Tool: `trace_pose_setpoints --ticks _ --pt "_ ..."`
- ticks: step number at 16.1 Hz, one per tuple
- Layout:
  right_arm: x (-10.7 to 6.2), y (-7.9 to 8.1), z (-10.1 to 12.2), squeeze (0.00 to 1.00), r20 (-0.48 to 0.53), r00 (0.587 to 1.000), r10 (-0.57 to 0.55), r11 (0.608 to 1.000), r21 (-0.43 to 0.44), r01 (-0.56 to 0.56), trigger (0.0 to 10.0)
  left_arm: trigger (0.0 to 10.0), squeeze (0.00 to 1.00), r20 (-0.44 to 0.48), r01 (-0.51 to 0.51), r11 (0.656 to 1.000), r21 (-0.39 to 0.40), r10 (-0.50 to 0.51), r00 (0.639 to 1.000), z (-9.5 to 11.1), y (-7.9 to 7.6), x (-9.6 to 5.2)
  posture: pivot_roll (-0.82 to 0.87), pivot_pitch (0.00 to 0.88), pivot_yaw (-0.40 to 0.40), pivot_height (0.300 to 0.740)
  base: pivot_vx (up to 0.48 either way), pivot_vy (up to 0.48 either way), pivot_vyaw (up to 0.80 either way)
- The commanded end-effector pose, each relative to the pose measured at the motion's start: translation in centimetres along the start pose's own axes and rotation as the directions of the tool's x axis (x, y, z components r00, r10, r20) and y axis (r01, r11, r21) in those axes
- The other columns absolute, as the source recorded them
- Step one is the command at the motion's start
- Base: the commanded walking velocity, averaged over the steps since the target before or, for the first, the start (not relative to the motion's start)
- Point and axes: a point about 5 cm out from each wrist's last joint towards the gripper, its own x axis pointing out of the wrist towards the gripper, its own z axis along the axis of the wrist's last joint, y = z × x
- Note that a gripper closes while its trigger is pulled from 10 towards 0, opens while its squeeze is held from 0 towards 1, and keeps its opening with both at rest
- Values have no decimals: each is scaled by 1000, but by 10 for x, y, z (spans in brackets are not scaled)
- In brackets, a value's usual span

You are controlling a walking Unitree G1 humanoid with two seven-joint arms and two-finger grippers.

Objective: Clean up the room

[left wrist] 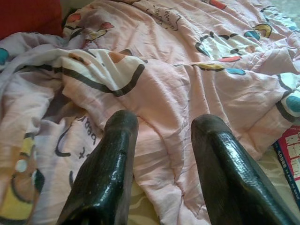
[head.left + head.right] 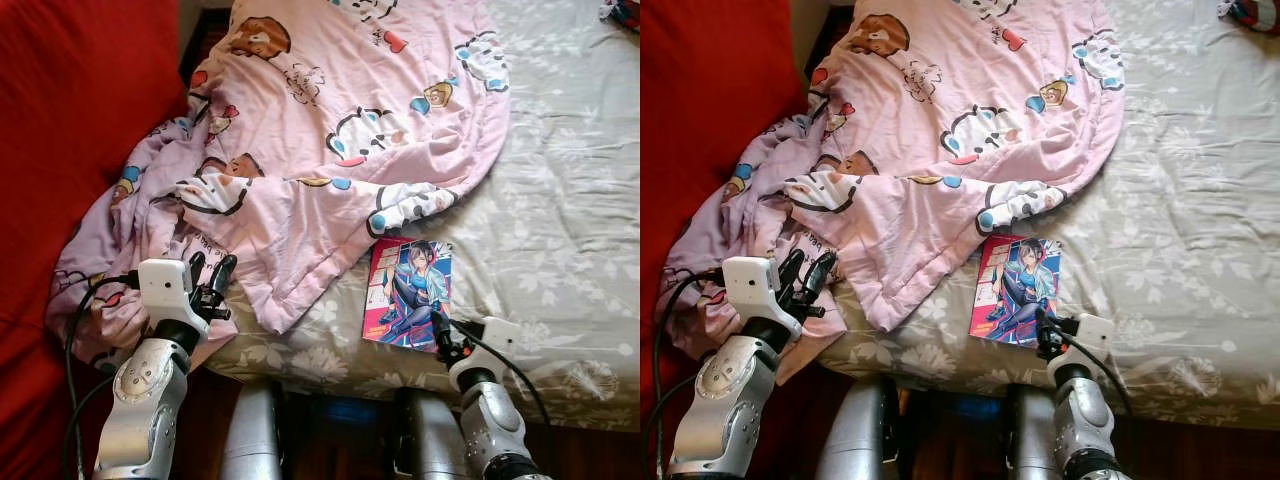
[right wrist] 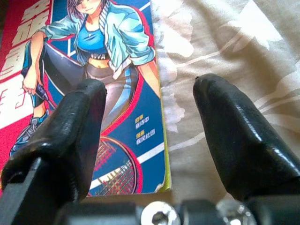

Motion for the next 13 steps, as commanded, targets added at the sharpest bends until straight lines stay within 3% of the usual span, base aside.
trace_pose_setpoints --ticks 1,4,5,6,7,8,13 --pt "-5 -5 -8 0 -37 999 -4 998 55 6 10000 10000 0 -34 -12 1000 7 12 999 -5 4 -7 171 357 82 627 0 0 0" --pt "-3 -7 -7 0 -44 999 5 994 109 0 10000 10000 0 -49 -12 1000 16 13 999 -6 6 -11 176 360 88 627 0 0 0" --pt "-3 -9 -5 86 -43 999 -5 995 97 9 10000 10000 0 -49 -13 1000 16 13 999 -6 7 -11 175 360 89 627 0 0 0" --pt "-3 -9 -5 706 -42 999 -8 996 93 12 10000 10000 0 -50 -13 1000 17 14 999 -6 7 -12 175 359 89 627 0 0 0" --pt "-2 -9 -5 659 -46 999 -3 996 91 7 10000 10000 0 -52 -13 1000 16 14 999 -6 6 -12 175 359 90 627 0 0 0" --pt "-2 -9 -5 0 -50 999 1 996 88 3 10000 10000 0 -53 -11 1000 15 12 998 -6 5 -11 175 359 90 627 0 0 0" --pt "-2 -5 -7 0 -72 995 63 990 134 -53 10000 10000 0 -68 1 1000 32 1 998 -6 5 -16 187 367 98 627 0 0 0"
